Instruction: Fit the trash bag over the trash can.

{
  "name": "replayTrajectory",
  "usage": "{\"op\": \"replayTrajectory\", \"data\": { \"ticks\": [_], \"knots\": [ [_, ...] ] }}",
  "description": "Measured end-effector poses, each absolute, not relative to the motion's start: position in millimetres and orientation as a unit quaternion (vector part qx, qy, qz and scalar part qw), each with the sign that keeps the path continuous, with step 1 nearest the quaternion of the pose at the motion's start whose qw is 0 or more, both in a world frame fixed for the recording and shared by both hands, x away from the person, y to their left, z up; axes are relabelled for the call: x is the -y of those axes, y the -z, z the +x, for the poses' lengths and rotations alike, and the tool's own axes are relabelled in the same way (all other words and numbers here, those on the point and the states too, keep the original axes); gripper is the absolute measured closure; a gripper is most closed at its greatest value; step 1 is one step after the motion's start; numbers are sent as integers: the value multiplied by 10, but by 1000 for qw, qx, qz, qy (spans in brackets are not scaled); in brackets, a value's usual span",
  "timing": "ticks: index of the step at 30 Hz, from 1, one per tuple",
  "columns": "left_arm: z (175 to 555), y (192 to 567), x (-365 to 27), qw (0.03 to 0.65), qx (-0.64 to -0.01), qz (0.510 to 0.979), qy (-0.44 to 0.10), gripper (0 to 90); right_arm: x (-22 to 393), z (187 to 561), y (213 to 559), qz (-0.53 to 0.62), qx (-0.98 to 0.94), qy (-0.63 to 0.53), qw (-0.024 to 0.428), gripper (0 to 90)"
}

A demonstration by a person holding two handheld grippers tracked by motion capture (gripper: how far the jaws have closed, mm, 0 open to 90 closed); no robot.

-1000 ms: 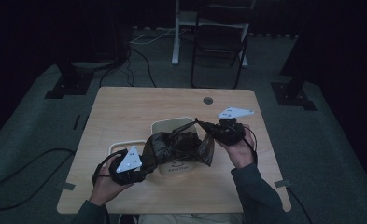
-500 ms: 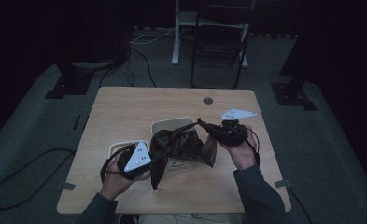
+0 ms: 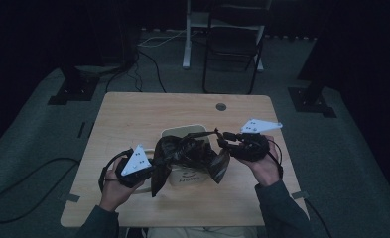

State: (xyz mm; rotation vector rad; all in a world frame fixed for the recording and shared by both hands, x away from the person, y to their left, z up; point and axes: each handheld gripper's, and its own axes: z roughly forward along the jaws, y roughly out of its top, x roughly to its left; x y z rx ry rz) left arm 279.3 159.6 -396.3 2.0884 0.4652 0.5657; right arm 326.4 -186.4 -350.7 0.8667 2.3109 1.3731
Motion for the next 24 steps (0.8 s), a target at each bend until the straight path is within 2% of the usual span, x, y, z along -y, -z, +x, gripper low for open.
{"op": "replayTrajectory", "data": {
  "ticks": [8, 16, 20, 22, 24],
  "knots": [
    [2840, 3947, -1551, 443, -190, 846, -228, 893, 1745, 3072, 3341, 246, -819, -495, 152, 605],
    [2859, 3941, -1513, 449, -190, 845, -219, 893, 1341, 3031, 3500, 191, -859, -463, 105, 604],
    [2900, 3943, -1560, 450, -199, 844, -214, 897, 1238, 3094, 3598, 200, -868, -442, 108, 847],
    [2934, 3947, -1626, 456, -210, 840, -206, 899, 1277, 3141, 3632, 220, -865, -436, 114, 900],
    [2975, 3951, -1706, 465, -225, 833, -199, 899, 1345, 3181, 3667, 238, -863, -430, 117, 900]
  ]
}}
